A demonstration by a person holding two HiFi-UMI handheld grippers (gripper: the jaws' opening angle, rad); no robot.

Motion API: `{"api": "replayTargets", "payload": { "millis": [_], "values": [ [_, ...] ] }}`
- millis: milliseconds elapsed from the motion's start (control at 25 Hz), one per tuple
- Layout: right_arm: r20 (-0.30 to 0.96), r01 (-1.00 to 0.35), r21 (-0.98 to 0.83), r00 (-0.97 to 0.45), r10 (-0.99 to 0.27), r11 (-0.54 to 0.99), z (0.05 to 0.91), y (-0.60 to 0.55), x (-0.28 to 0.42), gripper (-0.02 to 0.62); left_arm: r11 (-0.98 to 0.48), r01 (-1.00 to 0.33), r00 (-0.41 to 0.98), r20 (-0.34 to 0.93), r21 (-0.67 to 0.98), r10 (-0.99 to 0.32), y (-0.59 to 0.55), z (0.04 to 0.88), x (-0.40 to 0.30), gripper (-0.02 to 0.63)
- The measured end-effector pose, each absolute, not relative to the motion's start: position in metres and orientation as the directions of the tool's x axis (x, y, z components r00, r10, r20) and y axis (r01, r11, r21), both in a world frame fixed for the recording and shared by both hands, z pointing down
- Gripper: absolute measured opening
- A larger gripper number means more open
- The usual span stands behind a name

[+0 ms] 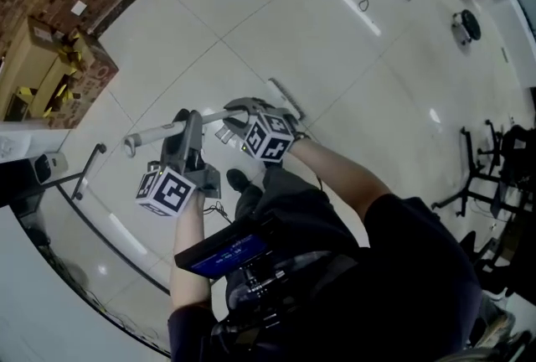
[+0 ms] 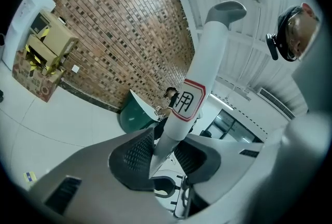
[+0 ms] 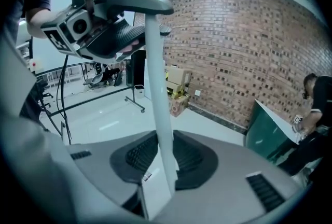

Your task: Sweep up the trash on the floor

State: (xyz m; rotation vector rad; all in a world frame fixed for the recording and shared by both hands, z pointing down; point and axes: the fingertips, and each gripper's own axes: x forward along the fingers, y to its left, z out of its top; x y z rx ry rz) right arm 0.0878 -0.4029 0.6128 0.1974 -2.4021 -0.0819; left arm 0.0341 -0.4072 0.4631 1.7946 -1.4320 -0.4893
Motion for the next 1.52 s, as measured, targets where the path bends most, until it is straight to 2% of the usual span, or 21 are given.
{"api": "replayTargets", "payload": {
  "millis": [200, 520, 880, 1120, 1400, 1520],
  "values": [
    [0.671, -0.179, 0.105, -0.714, -0.203, 0.978, 0.624, -0.434, 0.115, 0.109, -0.107, -0.622, 0.334, 0.139, 0.776, -0.932, -0.436, 0.474, 0.054, 0.104],
    [0.704, -0.211, 0.049, -0.686, -0.184, 0.976, 0.672, -0.424, 0.096, 0.112, -0.099, -0.615, 0.362, 0.169, 0.782, -0.917, -0.428, 0.524, 0.037, 0.105],
    [0.721, -0.369, 0.095, -0.615, -0.319, 0.925, 0.74, -0.383, 0.063, 0.112, -0.171, -0.544, 0.467, 0.128, 0.821, -0.875, -0.389, 0.591, 0.012, 0.112],
    [0.738, -0.451, 0.07, -0.577, -0.351, 0.89, 0.798, -0.349, 0.026, 0.114, -0.209, -0.55, 0.533, 0.147, 0.809, -0.833, -0.359, 0.647, -0.018, 0.114],
    [0.729, -0.484, 0.021, -0.591, -0.345, 0.875, 0.841, -0.327, -0.009, 0.114, -0.225, -0.609, 0.527, 0.176, 0.761, -0.832, -0.34, 0.682, -0.039, 0.115],
    [0.716, -0.517, -0.006, -0.6, -0.357, 0.856, 0.846, -0.325, -0.028, 0.117, -0.171, -0.621, 0.489, 0.208, 0.765, -0.847, -0.332, 0.697, -0.066, 0.114]
  ]
}}
